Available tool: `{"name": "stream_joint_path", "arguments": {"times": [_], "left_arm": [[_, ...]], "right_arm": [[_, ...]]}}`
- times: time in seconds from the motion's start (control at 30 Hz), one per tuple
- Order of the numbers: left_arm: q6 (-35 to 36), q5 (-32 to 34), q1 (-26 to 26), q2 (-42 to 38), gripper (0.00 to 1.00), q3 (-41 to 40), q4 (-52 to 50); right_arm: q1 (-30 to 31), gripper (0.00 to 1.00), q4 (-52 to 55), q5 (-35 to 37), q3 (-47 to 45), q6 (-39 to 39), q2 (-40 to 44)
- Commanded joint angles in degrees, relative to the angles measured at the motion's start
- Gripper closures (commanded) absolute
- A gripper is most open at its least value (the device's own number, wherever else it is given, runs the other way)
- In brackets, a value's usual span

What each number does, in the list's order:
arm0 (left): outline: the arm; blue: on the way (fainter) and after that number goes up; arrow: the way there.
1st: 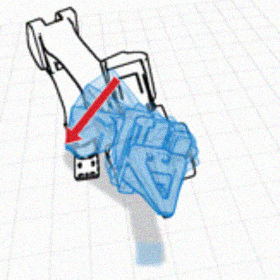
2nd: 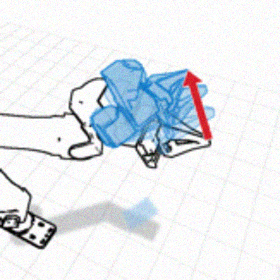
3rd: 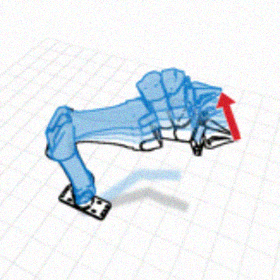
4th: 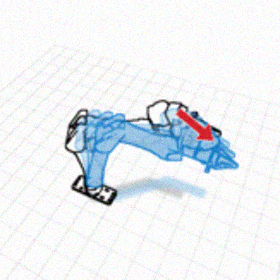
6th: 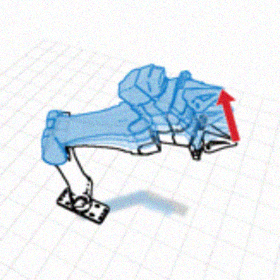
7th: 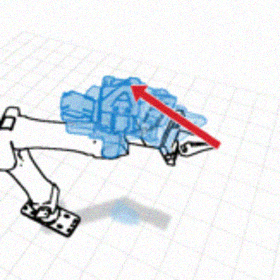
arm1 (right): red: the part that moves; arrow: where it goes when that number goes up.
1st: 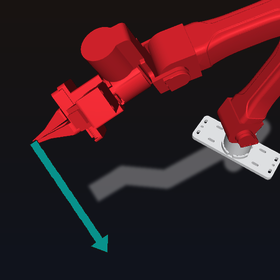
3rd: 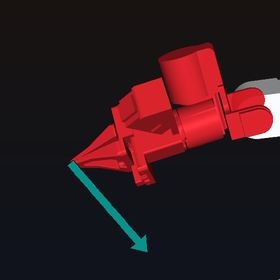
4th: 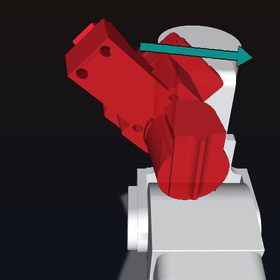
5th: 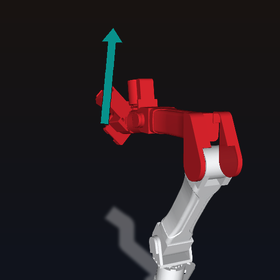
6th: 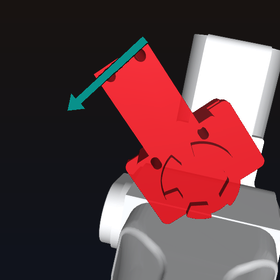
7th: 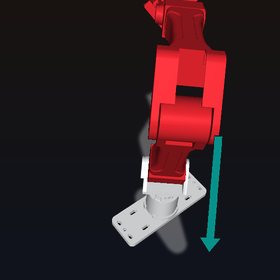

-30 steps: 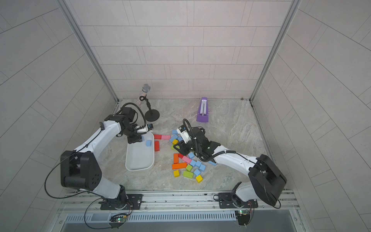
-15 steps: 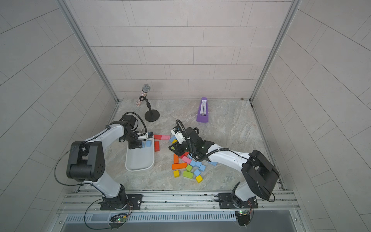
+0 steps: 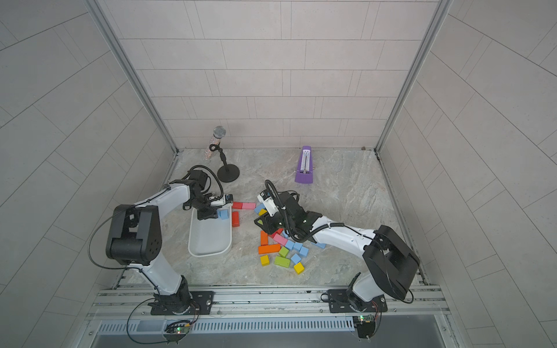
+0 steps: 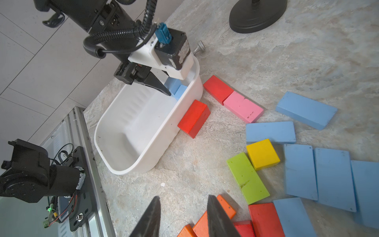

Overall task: Pick out the blue building blocks
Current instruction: Place the building block in the storage box.

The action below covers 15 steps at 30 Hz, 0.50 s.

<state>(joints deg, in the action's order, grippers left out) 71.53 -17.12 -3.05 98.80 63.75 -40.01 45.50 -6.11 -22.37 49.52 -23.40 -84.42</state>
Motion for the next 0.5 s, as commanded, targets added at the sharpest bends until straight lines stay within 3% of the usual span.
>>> {"name": "stream_joint_path", "arguments": {"times": [0.0,0.23,0.47], "left_arm": [[0.4,-1.6,-0.7,0.6,0.63,1.4,-0.7],[-0.9,-2.3,-1.1,0.3,0.46,1.7,-0.7],[-3.6,-2.3,-1.4,-2.5,0.41,3.3,-2.5]], "right_arm": [[0.4,0.6,0.3,1.0,-0.7,0.2,1.8],[0.3,0.6,0.5,1.2,-1.4,0.3,2.4],[-0.4,0.6,1.3,0.3,-1.7,0.6,3.4]]}}
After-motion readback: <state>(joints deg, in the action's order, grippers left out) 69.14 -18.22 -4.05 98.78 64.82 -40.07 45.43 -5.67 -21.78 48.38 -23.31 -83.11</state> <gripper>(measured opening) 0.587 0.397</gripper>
